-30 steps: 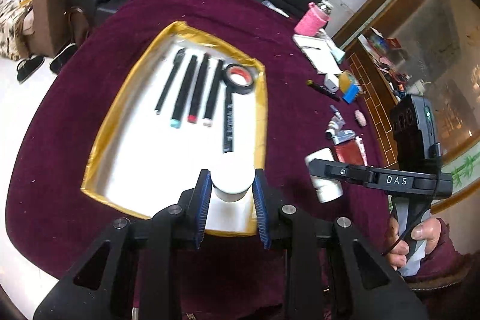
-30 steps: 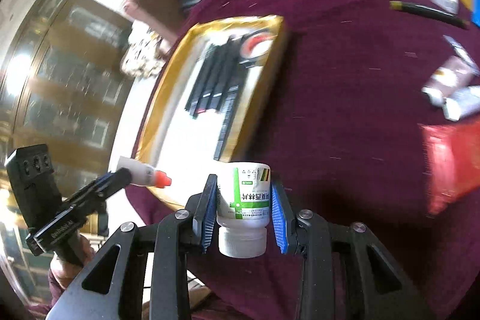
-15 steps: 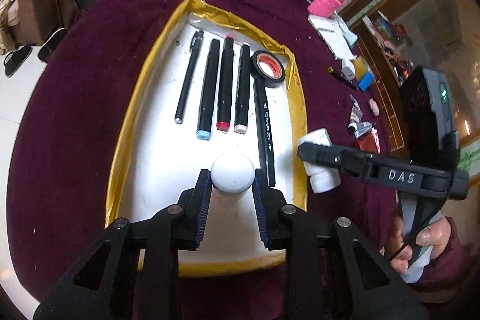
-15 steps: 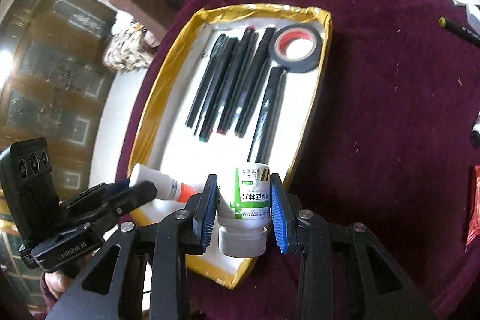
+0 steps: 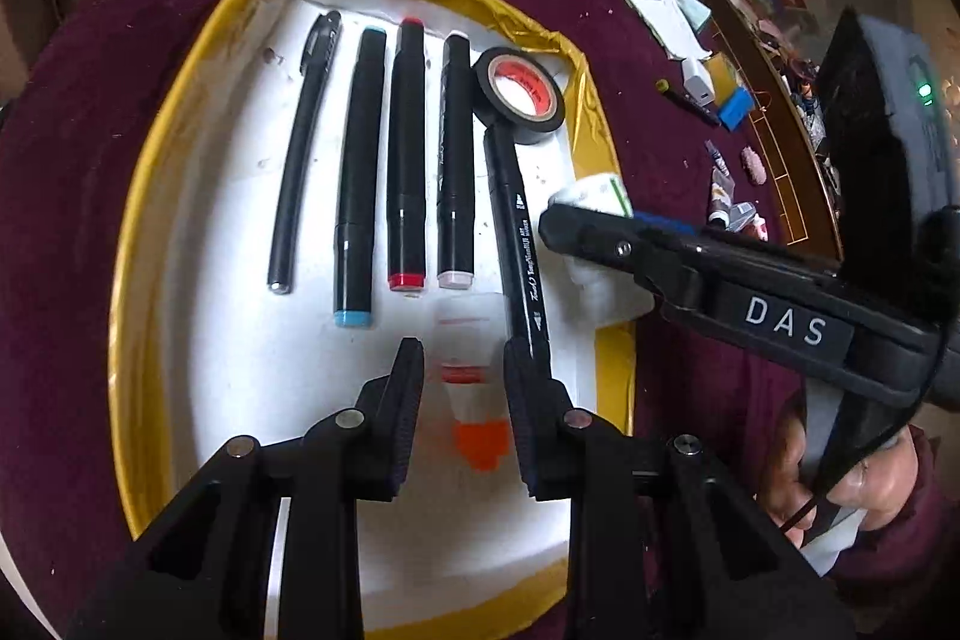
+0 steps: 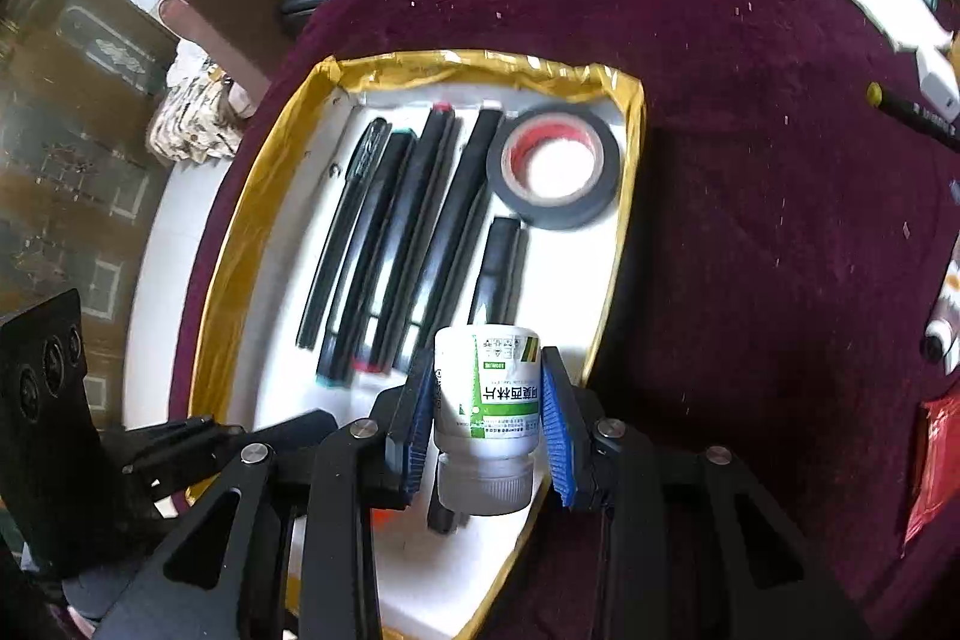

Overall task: Organize objects
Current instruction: 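Carry both bottles into the tray and open both tools, then move both open tools back over the clutter, then grasp the pink ROSE hand cream tube with the right tool, then grasp the silver paint tube with the left tool while the right tool holds the cream tube, then carry both tubes into the tray and open both tools, then move both open tools away from the tray toward the red packet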

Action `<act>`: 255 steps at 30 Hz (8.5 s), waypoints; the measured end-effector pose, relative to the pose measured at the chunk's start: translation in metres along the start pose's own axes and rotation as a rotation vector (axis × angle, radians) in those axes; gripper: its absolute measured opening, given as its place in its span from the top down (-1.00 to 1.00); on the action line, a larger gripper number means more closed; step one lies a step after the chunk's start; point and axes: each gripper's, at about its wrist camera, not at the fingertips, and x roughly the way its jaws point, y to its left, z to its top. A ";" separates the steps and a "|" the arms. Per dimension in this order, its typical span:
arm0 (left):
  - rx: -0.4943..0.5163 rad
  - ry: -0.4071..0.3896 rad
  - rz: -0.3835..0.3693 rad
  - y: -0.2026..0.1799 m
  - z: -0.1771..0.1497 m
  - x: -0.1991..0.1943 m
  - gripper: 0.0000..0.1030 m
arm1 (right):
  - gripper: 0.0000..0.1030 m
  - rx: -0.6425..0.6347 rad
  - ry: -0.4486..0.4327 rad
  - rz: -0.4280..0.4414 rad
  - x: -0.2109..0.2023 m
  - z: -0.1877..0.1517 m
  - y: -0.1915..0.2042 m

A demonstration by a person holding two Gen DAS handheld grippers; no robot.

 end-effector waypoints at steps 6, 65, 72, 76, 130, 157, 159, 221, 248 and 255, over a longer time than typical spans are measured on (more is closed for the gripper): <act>0.004 -0.002 0.001 -0.003 0.003 0.003 0.52 | 0.43 -0.060 -0.028 -0.109 0.005 0.010 0.011; 0.045 0.065 -0.095 -0.188 -0.034 0.044 -0.09 | 0.03 0.438 -0.237 -0.294 -0.160 -0.107 -0.337; 0.052 0.050 -0.071 -0.223 -0.044 0.053 -0.09 | 0.03 0.305 -0.205 -0.298 -0.142 -0.081 -0.354; 0.051 0.040 -0.053 -0.236 -0.046 0.057 -0.09 | 0.04 0.227 -0.174 -0.294 -0.127 -0.066 -0.355; 0.672 0.051 0.075 -0.344 0.056 0.175 0.42 | 0.43 0.201 -0.120 -0.285 -0.131 -0.114 -0.370; 0.302 -0.332 -0.131 -0.196 -0.014 -0.050 0.60 | 0.44 0.109 -0.217 0.025 -0.161 -0.094 -0.211; 0.269 -0.338 -0.088 -0.169 -0.023 -0.070 0.59 | 0.44 0.076 -0.206 0.056 -0.153 -0.087 -0.185; 0.013 0.000 0.153 0.026 -0.001 -0.078 -0.06 | 0.15 -0.028 0.093 0.190 0.039 -0.051 0.063; -0.099 -0.211 0.136 -0.037 -0.004 -0.086 -0.06 | -0.07 -0.089 -0.157 -0.130 -0.059 -0.081 -0.015; -0.074 -0.213 0.133 -0.087 -0.010 -0.070 -0.06 | -0.07 -0.069 -0.172 -0.154 -0.084 -0.089 -0.067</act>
